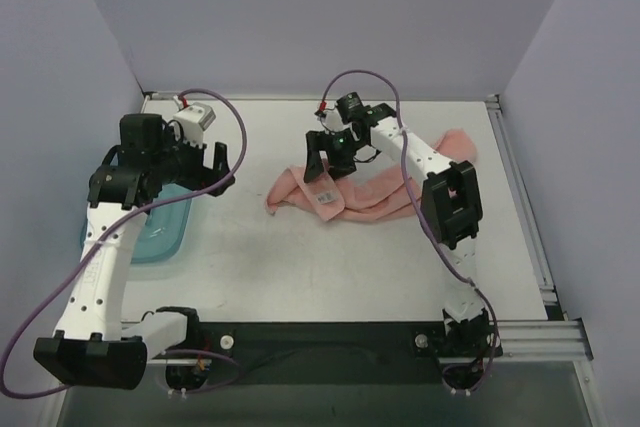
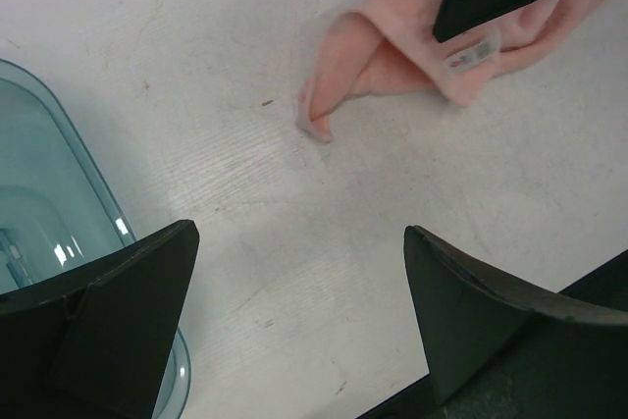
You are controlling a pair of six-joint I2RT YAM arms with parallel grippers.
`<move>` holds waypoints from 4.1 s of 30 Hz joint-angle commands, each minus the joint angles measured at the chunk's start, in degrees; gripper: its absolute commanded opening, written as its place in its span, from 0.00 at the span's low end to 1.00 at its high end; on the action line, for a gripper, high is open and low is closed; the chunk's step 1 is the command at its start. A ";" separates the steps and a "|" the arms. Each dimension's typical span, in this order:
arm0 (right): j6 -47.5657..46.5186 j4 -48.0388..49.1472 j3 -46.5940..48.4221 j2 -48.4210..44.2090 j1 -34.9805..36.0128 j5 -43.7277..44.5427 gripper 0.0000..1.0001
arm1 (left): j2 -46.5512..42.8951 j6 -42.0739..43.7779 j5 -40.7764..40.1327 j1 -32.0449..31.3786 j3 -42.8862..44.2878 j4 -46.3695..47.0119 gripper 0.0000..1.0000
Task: Roll the towels
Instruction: Move the towel to the center of the board, then flatten the towel
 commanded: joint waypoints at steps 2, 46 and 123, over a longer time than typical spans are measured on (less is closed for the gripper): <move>0.23 -0.94 5.11 -3.05 -1.24 -6.45 1.00 | -0.63 4.16 7.99 0.20 -1.40 -0.48 0.97; -14.99 -17.21 -12.90 -2.00 -39.31 13.77 0.59 | 47.80 31.33 -18.35 -36.01 4.57 36.08 0.78; -44.52 -31.28 -18.99 -21.96 -47.91 12.36 0.92 | 26.51 21.76 -3.59 -7.44 4.83 -10.50 0.00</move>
